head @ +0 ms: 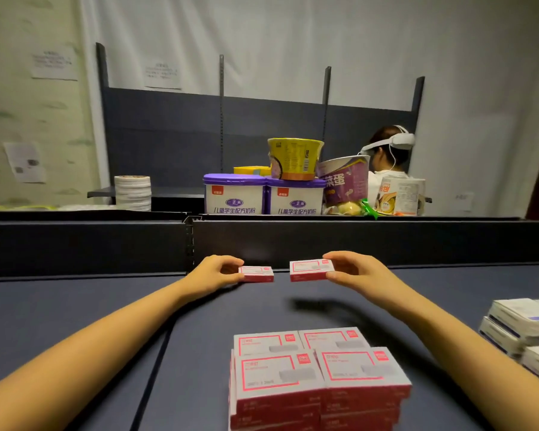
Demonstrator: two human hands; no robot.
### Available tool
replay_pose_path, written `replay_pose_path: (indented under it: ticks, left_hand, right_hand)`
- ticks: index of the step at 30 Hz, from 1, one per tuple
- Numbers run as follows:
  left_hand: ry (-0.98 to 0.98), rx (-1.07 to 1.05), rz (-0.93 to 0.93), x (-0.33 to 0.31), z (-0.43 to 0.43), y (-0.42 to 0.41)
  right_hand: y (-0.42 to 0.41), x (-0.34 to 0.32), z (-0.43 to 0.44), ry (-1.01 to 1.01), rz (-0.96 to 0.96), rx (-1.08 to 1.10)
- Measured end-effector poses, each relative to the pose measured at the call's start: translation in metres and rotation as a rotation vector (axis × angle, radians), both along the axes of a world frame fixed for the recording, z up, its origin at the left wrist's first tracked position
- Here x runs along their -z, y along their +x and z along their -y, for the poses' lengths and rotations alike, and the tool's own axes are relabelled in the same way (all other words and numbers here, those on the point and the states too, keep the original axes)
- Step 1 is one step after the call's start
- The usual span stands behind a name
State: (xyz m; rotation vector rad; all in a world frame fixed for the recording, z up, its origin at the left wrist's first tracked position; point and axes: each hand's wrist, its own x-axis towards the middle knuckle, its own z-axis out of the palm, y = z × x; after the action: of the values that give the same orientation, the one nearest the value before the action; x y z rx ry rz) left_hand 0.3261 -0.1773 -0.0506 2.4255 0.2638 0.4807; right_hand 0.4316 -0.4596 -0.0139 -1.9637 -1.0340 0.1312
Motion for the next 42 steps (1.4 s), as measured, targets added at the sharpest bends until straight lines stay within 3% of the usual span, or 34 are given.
replay_pose_path:
  ticks: [11, 19, 27, 32, 35, 38, 42]
  left_hand:
    - [0.156, -0.077, 0.086, 0.007, 0.002, 0.004]
    - [0.162, -0.114, 0.095, 0.01, -0.003, 0.003]
    - [0.131, -0.187, 0.125, 0.008, 0.006, 0.003]
    - [-0.073, -0.06, 0.22, -0.041, 0.061, -0.034]
    - [-0.132, 0.041, 0.186, -0.062, 0.098, -0.081]
    - [-0.152, 0.093, 0.149, -0.062, 0.119, -0.13]
    - [-0.078, 0.138, 0.075, -0.052, 0.134, -0.171]
  right_hand:
    - [0.058, 0.032, -0.067, -0.121, -0.07, -0.023]
    - [0.056, 0.033, -0.08, -0.162, 0.103, -0.052]
    - [0.055, 0.033, -0.081, -0.102, 0.135, 0.052]
    - [0.019, -0.024, -0.052, -0.099, 0.178, -0.014]
    - [-0.03, -0.053, -0.009, -0.112, 0.052, -0.163]
    - [-0.068, -0.048, 0.041, -0.038, 0.022, -0.253]
    - [-0.091, -0.028, 0.082, -0.107, 0.076, -0.351]
